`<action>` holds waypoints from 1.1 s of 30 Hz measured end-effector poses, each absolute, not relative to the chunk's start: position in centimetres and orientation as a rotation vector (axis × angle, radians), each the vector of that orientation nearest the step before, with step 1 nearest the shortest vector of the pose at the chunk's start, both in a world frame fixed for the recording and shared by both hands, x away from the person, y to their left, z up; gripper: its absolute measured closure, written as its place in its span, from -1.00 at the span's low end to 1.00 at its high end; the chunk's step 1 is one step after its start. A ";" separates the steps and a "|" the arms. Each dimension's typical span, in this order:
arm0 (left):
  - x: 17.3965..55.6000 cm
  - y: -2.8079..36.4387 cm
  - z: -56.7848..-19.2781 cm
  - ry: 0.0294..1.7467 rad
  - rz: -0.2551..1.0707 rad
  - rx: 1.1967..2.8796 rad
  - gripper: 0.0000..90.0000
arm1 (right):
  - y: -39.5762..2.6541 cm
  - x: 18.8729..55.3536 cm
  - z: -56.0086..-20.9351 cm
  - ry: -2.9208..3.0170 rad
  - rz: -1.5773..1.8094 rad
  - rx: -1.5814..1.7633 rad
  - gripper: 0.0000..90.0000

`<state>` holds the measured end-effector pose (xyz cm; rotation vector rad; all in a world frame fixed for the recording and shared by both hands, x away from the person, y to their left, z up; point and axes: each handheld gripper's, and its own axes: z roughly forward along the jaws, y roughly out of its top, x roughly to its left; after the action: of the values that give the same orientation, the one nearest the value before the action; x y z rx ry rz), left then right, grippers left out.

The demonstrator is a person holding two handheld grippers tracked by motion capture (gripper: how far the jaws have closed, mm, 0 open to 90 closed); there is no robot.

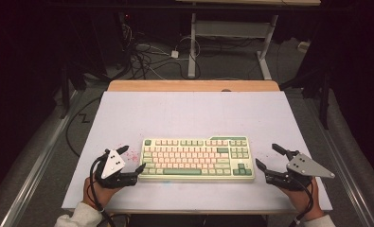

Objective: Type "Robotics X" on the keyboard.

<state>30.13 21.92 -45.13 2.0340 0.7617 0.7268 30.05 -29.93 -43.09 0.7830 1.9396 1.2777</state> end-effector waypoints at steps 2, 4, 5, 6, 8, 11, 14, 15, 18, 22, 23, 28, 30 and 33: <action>30.1 21.9 -45.1 0.761 0.727 2.037 -0.62 | -29.9 30.1 -43.1 1.941 1.278 0.787 -0.46; 30.0 21.9 -45.1 0.761 0.726 2.031 -0.62 | -29.9 30.1 -43.1 1.942 1.276 0.786 -0.45; 30.0 21.9 -45.1 0.760 0.727 2.032 -0.62 | -29.9 30.1 -43.1 1.943 1.273 0.788 -0.45; 29.9 21.9 -45.1 0.759 0.729 2.032 -0.62 | -29.9 30.1 -43.0 1.943 1.273 0.786 -0.45; 29.8 22.0 -45.0 0.757 0.730 2.034 -0.62 | -29.8 30.1 -42.9 1.941 1.274 0.785 -0.45; 29.6 22.2 -44.9 0.767 0.731 2.030 -0.61 | -29.5 30.2 -42.8 1.944 1.272 0.776 -0.44; 29.5 22.4 -44.6 0.774 0.732 2.014 -0.59 | -29.4 30.2 -42.8 1.951 1.274 0.772 -0.43; 29.4 22.4 -44.5 0.771 0.736 2.015 -0.57 | -29.3 30.1 -42.7 1.951 1.271 0.772 -0.42; 29.0 22.4 -44.1 0.759 0.734 2.003 -0.52 | -29.2 30.0 -42.4 1.947 1.295 0.764 -0.34; 28.9 22.5 -43.7 0.753 0.733 1.987 -0.44 | -29.0 29.9 -42.0 1.943 1.312 0.756 -0.20; 28.9 22.5 -43.6 0.750 0.729 1.987 -0.39 | -28.8 29.9 -41.9 1.947 1.312 0.747 -0.14; 28.9 22.5 -43.6 0.742 0.719 2.003 -0.28 | -28.7 30.0 -41.9 1.974 1.315 0.735 0.11; 28.9 22.4 -43.6 0.744 0.717 2.008 -0.17 | -28.6 30.0 -41.8 1.990 1.317 0.727 0.40; 28.9 22.4 -43.6 0.733 0.696 2.022 0.16 | -28.5 30.1 -41.7 2.017 1.318 0.719 0.67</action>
<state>28.94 22.38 -43.57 2.0224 0.7330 0.6962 30.06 -28.49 -41.74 0.7190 2.0173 1.3182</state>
